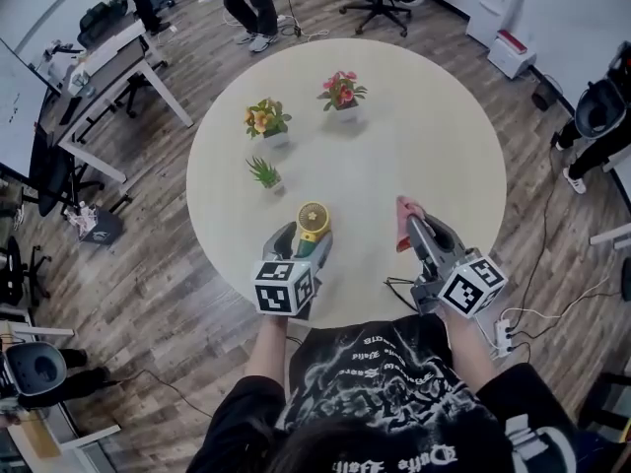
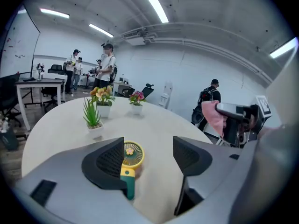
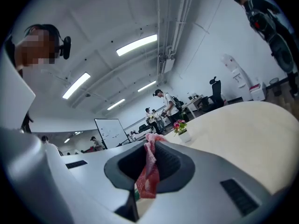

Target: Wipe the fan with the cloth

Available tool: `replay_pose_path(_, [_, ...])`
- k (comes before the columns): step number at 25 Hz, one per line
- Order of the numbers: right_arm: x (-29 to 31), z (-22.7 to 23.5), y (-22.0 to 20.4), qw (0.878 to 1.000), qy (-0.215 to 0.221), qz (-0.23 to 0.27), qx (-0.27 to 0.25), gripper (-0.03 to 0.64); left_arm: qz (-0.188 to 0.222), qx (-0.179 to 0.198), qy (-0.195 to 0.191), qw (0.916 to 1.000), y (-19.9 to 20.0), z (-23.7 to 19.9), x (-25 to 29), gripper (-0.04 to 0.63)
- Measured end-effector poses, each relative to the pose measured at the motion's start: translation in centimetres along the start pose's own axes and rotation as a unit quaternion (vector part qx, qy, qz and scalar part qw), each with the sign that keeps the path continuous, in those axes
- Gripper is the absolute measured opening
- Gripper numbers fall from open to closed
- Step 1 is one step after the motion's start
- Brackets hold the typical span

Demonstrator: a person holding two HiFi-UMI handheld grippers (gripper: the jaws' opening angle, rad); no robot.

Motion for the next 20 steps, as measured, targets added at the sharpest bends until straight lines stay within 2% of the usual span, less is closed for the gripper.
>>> replay_pose_path(6, [-0.6,1.6,-1.1,0.996,-0.072,-0.009,-0.059,0.051,0.060,0.014,-0.002,0.9981,1.9,3.0,-2.2,0.328])
replay_pose_path(12, [-1.2,3.5,-3.7,0.982,-0.122,-0.051,-0.137,0.051,0.064,0.024,0.006,0.9976,0.5,4.8,-3.7,0.328])
replay_pose_path(20, [-1.3,3.4,-4.7,0.969,-0.133,-0.070,-0.197,0.051,0.073,0.002,0.019,0.9971,-0.5,4.5,-3.9,0.328])
Point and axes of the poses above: the fingertips, and each gripper's own axes: x forward along the fingers, z to its right, y out of its top, the point moved 4 cm from there along -x, backward along the fingers, and after that the axes turned 9 degrees about -y, right-handed, at the moved point
